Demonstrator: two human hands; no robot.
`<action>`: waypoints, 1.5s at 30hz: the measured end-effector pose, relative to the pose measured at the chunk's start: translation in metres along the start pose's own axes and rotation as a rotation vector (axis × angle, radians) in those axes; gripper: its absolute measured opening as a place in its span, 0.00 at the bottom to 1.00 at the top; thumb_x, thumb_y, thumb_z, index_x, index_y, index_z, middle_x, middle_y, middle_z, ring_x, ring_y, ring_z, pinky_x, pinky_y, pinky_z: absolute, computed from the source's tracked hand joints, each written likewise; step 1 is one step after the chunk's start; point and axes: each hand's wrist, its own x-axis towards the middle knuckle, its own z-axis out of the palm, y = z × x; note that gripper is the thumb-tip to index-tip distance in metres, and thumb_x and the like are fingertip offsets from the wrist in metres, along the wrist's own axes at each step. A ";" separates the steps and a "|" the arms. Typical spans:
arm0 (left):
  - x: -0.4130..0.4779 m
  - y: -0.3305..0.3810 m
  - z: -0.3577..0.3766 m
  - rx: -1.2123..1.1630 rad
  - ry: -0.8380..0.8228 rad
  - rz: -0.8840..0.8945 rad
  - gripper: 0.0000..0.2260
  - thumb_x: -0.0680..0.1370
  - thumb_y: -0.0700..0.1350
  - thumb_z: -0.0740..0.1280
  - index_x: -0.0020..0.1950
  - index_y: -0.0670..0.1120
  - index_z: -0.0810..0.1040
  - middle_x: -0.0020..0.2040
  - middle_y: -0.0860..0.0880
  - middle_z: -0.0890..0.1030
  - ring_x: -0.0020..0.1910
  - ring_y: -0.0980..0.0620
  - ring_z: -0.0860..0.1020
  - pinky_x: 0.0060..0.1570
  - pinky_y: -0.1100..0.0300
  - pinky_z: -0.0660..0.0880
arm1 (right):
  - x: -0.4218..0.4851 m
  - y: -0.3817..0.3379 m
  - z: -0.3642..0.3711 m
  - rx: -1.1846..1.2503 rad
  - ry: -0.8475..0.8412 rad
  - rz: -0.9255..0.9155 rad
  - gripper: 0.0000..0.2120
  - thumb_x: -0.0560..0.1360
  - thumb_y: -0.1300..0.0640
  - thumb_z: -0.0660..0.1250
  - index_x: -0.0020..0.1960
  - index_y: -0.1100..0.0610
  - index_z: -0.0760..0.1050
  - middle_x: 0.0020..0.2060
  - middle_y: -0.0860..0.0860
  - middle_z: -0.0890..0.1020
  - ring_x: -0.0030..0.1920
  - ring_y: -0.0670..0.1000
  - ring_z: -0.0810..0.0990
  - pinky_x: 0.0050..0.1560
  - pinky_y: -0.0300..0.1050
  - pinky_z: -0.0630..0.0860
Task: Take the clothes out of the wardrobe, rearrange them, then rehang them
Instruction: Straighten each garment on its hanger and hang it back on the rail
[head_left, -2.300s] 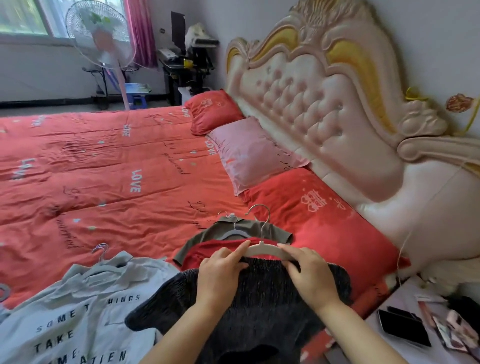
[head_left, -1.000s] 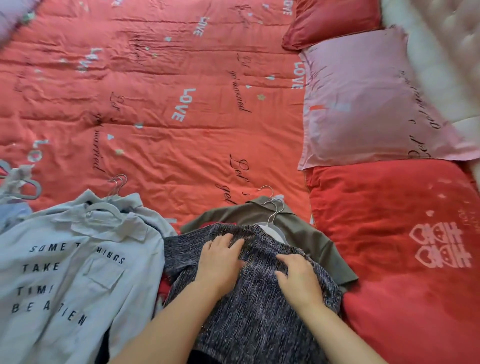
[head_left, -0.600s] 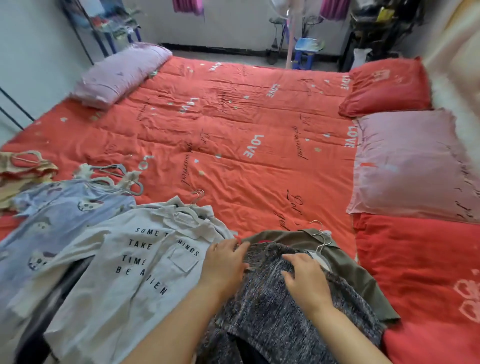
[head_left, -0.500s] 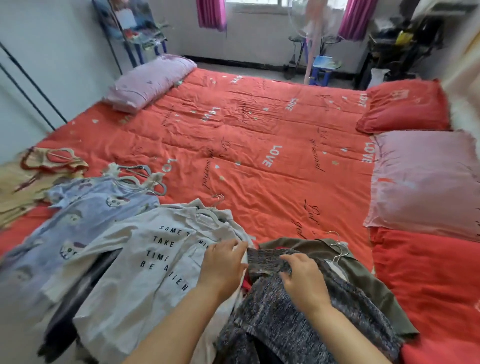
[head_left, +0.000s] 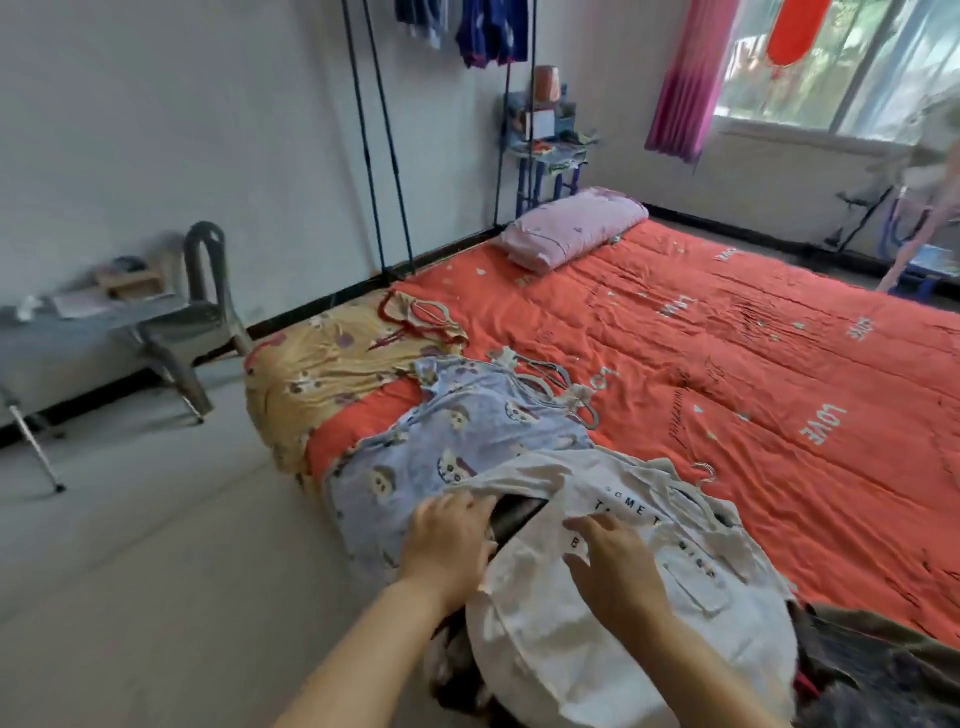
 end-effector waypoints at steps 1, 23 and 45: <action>-0.004 -0.023 -0.005 -0.005 0.001 -0.034 0.23 0.79 0.54 0.58 0.74 0.53 0.60 0.67 0.52 0.68 0.66 0.50 0.66 0.65 0.56 0.57 | 0.009 -0.021 0.007 -0.017 -0.019 -0.031 0.20 0.75 0.55 0.65 0.66 0.51 0.72 0.62 0.50 0.75 0.62 0.53 0.73 0.62 0.44 0.67; 0.189 -0.327 -0.059 0.024 -0.073 -0.068 0.24 0.79 0.54 0.58 0.75 0.52 0.59 0.70 0.50 0.66 0.69 0.49 0.63 0.68 0.53 0.57 | 0.305 -0.227 0.119 -0.026 -0.154 -0.039 0.19 0.77 0.55 0.62 0.68 0.51 0.68 0.66 0.49 0.71 0.66 0.52 0.68 0.64 0.43 0.66; 0.460 -0.342 -0.035 0.051 -0.236 0.637 0.23 0.79 0.54 0.58 0.74 0.53 0.60 0.68 0.51 0.69 0.67 0.49 0.66 0.63 0.55 0.62 | 0.436 -0.188 0.122 -0.031 0.081 0.620 0.18 0.77 0.53 0.63 0.66 0.52 0.71 0.62 0.49 0.74 0.63 0.51 0.71 0.61 0.44 0.69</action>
